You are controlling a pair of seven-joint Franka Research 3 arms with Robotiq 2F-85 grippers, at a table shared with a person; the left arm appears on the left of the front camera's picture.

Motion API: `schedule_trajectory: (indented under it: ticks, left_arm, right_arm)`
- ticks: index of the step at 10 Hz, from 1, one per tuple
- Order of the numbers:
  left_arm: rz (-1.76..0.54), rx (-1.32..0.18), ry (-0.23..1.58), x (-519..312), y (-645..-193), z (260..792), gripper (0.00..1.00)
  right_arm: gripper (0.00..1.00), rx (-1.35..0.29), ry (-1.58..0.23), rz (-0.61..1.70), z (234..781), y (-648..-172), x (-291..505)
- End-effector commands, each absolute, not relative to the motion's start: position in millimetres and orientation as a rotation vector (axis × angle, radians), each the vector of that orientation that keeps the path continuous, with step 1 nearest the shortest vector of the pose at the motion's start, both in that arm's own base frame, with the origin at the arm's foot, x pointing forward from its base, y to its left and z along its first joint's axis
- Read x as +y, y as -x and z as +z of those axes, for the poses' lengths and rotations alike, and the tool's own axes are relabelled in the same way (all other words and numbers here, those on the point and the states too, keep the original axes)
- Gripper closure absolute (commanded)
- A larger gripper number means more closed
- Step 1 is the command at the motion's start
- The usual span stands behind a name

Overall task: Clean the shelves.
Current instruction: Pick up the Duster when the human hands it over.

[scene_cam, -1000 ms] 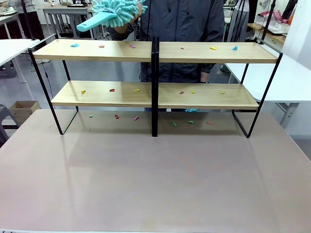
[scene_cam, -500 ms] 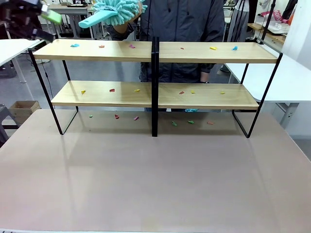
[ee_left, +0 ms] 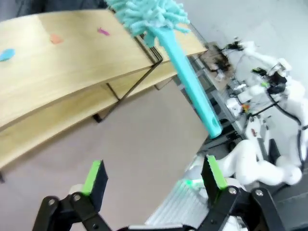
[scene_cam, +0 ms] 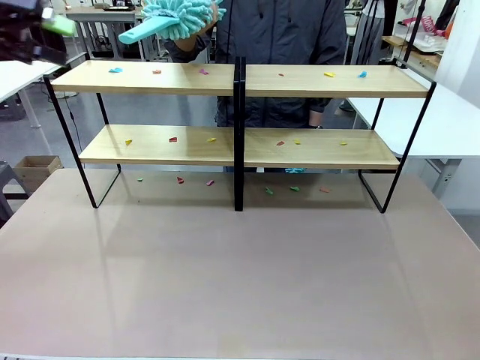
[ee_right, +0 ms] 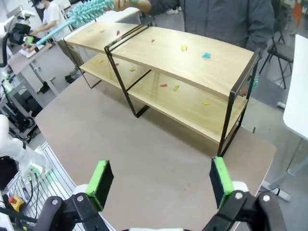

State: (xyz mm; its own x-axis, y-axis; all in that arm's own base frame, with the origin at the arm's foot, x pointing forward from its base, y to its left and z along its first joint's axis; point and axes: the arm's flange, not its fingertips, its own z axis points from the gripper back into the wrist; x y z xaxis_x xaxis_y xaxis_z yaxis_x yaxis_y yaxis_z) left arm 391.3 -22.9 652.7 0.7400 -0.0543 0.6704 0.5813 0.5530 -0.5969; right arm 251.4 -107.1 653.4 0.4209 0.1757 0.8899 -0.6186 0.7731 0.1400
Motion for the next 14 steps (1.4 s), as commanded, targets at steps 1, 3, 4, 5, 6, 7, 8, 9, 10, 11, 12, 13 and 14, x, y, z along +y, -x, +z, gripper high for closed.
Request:
schedule_trajectory:
  ticks: [1,3,4,5,6,7,8,9,10,11,12,13,14]
  left_arm:
    - [-0.309,-0.500,1.012,-54,-419,670,0.00]
    - [-0.293,-0.359,1.091,-76,-444,679,0.00]
    - [-0.292,-0.323,1.115,-91,-449,680,0.00]
    - [-0.299,-0.260,1.165,-103,-452,677,0.00]
    - [-0.286,-0.255,1.177,-111,-457,673,0.00]
    - [-0.266,-0.246,1.188,-113,-461,669,0.00]
    - [-0.247,-0.240,1.199,-111,-464,665,0.00]
    - [-0.235,-0.240,1.199,-111,-466,662,0.00]
    - [-0.216,-0.243,1.202,-110,-468,660,0.00]
    - [-0.185,-0.247,1.222,-109,-470,658,0.00]
    - [-0.175,-0.254,1.236,-109,-470,657,0.00]
    - [-0.176,-0.249,1.240,-111,-470,656,0.00]
    - [-0.181,-0.264,1.239,-113,-471,654,0.49]
  right_arm:
    - [0.00,-1.026,-0.499,0.527,655,-252,-107]
    - [0.00,-1.026,-0.499,0.527,655,-252,-107]
    - [0.00,-1.026,-0.499,0.527,655,-252,-107]
    - [0.00,-1.026,-0.499,0.527,655,-252,-107]
    - [0.00,-1.026,-0.499,0.527,655,-252,-107]
    - [0.00,-1.026,-0.499,0.527,655,-252,-107]
    - [0.00,-1.026,-0.499,0.527,655,-252,-107]
    - [0.00,-1.026,-0.499,0.527,655,-252,-107]
    - [0.00,-1.026,-0.499,0.527,655,-252,-107]
    - [0.00,-1.026,-0.499,0.527,655,-252,-107]
    - [0.00,-1.026,-0.499,0.527,655,-252,-107]
    - [0.00,-1.026,-0.499,0.527,655,-252,-107]
    - [0.00,-1.026,-0.499,0.527,655,-252,-107]
